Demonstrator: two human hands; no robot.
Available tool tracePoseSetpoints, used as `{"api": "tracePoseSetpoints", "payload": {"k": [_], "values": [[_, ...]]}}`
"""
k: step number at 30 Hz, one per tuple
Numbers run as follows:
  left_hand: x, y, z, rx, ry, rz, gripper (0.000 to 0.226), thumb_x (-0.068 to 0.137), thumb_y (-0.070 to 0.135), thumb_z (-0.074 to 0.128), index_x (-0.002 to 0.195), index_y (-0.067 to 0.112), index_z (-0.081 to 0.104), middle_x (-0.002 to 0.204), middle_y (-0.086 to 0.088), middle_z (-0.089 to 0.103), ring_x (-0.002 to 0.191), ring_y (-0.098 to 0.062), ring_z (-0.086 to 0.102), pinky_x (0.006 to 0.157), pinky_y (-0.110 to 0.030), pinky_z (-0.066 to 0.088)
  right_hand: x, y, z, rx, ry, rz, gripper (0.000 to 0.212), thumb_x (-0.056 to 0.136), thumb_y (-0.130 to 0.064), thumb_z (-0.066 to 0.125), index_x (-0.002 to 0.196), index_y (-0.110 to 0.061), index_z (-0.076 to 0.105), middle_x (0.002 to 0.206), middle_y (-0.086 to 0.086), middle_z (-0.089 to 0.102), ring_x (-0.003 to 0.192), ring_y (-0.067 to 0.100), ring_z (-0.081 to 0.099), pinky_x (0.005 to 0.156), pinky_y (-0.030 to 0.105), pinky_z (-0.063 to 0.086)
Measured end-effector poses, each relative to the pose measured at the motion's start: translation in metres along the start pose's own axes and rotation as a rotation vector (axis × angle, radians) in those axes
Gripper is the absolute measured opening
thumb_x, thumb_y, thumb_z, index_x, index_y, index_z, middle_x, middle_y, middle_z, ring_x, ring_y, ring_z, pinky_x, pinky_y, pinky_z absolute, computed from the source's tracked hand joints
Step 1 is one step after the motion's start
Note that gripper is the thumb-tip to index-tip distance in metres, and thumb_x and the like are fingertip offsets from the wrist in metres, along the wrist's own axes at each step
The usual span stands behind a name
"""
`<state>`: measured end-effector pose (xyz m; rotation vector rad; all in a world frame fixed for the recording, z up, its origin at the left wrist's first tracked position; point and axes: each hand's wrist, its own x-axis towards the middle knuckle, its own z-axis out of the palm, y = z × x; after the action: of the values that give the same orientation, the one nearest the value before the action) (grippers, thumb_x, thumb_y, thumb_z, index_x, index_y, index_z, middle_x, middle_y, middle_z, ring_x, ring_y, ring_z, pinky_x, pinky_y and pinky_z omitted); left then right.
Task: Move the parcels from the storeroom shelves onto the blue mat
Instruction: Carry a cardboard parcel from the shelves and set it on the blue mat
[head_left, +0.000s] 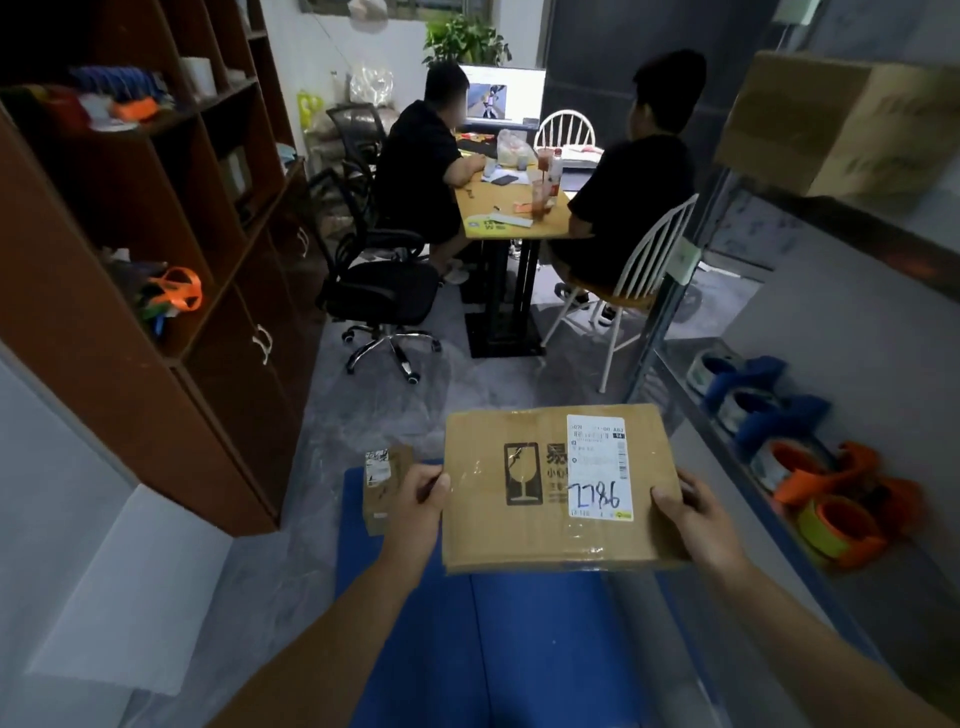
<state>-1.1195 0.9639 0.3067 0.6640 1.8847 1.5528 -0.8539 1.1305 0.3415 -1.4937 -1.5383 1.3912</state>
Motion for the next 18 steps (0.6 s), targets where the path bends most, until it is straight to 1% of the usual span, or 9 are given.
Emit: {"api": "tracePoseSetpoints", "payload": {"k": [4, 6, 8, 9, 11, 13, 15, 17, 18], "values": [[0.038, 0.004, 0.003, -0.028, 0.012, -0.015, 0.01, 0.098, 0.016, 0.055, 0.101, 0.012, 0.064, 0.102, -0.007, 0.068, 0.097, -0.024, 0.064, 0.088, -0.04, 0.054, 0.038, -0.015, 0.015, 0.014, 0.008, -0.005, 0.048, 0.094, -0.021, 0.059, 0.139, -0.025, 0.044, 0.135, 0.005, 0.051, 0.104, 0.018, 0.05, 0.076, 0.03, 0.039], [0.054, 0.003, 0.005, -0.042, -0.012, -0.027, 0.009, 0.097, 0.014, 0.056, 0.1, 0.012, 0.065, 0.099, -0.006, 0.069, 0.096, -0.026, 0.066, 0.088, -0.043, 0.056, 0.056, -0.02, 0.019, -0.005, -0.015, -0.007, 0.049, 0.094, -0.021, 0.058, 0.141, -0.023, 0.042, 0.138, 0.008, 0.05, 0.106, 0.019, 0.05, 0.083, 0.032, 0.039], [0.067, 0.002, 0.006, -0.032, 0.011, -0.059, 0.01, 0.096, 0.014, 0.058, 0.102, 0.013, 0.066, 0.101, -0.005, 0.068, 0.099, -0.026, 0.065, 0.09, -0.041, 0.055, 0.071, -0.024, 0.023, -0.021, -0.045, 0.001, 0.049, 0.095, -0.022, 0.058, 0.141, -0.021, 0.042, 0.139, 0.01, 0.05, 0.113, 0.024, 0.052, 0.088, 0.035, 0.039], [0.075, 0.003, 0.008, -0.031, 0.032, -0.073, 0.01, 0.095, 0.014, 0.058, 0.103, 0.013, 0.066, 0.102, -0.005, 0.068, 0.1, -0.026, 0.065, 0.09, -0.04, 0.055, 0.081, -0.026, 0.025, -0.02, -0.06, -0.002, 0.049, 0.095, -0.022, 0.057, 0.142, -0.021, 0.041, 0.138, 0.01, 0.051, 0.115, 0.025, 0.052, 0.089, 0.035, 0.04], [0.089, 0.01, 0.013, -0.061, 0.057, -0.063, 0.01, 0.095, 0.011, 0.059, 0.102, 0.012, 0.066, 0.103, -0.006, 0.067, 0.098, -0.025, 0.065, 0.089, -0.042, 0.055, 0.104, -0.035, 0.032, -0.009, -0.088, -0.022, 0.048, 0.096, -0.02, 0.055, 0.142, -0.022, 0.041, 0.137, 0.009, 0.051, 0.111, 0.023, 0.052, 0.087, 0.036, 0.04], [0.103, 0.018, 0.017, -0.059, 0.08, -0.036, 0.01, 0.096, 0.008, 0.057, 0.097, 0.014, 0.066, 0.097, -0.001, 0.068, 0.093, -0.019, 0.064, 0.084, -0.036, 0.056, 0.13, -0.043, 0.041, -0.013, -0.124, -0.037, 0.047, 0.097, -0.018, 0.054, 0.142, -0.022, 0.041, 0.138, 0.008, 0.05, 0.11, 0.02, 0.049, 0.087, 0.036, 0.039], [0.116, 0.024, 0.022, -0.039, 0.102, -0.031, 0.011, 0.096, 0.005, 0.055, 0.093, 0.012, 0.063, 0.093, 0.001, 0.065, 0.087, -0.014, 0.061, 0.075, -0.025, 0.055, 0.153, -0.047, 0.047, -0.023, -0.158, -0.036, 0.047, 0.097, -0.016, 0.053, 0.142, -0.023, 0.041, 0.14, 0.007, 0.049, 0.112, 0.021, 0.049, 0.088, 0.036, 0.04], [0.132, 0.026, 0.026, -0.022, 0.127, -0.053, 0.009, 0.096, 0.004, 0.055, 0.096, 0.009, 0.062, 0.093, 0.001, 0.063, 0.086, -0.013, 0.06, 0.069, -0.018, 0.053, 0.173, -0.049, 0.05, -0.022, -0.179, -0.014, 0.046, 0.097, -0.014, 0.052, 0.141, -0.027, 0.043, 0.137, 0.005, 0.051, 0.11, 0.02, 0.05, 0.087, 0.036, 0.042], [0.14, 0.026, 0.028, -0.013, 0.123, -0.061, 0.008, 0.096, 0.004, 0.055, 0.1, 0.007, 0.062, 0.095, -0.001, 0.063, 0.088, -0.014, 0.06, 0.07, -0.019, 0.053, 0.183, -0.052, 0.051, -0.016, -0.176, -0.002, 0.046, 0.097, -0.013, 0.052, 0.139, -0.028, 0.044, 0.134, 0.004, 0.053, 0.108, 0.02, 0.051, 0.085, 0.036, 0.043]]}}
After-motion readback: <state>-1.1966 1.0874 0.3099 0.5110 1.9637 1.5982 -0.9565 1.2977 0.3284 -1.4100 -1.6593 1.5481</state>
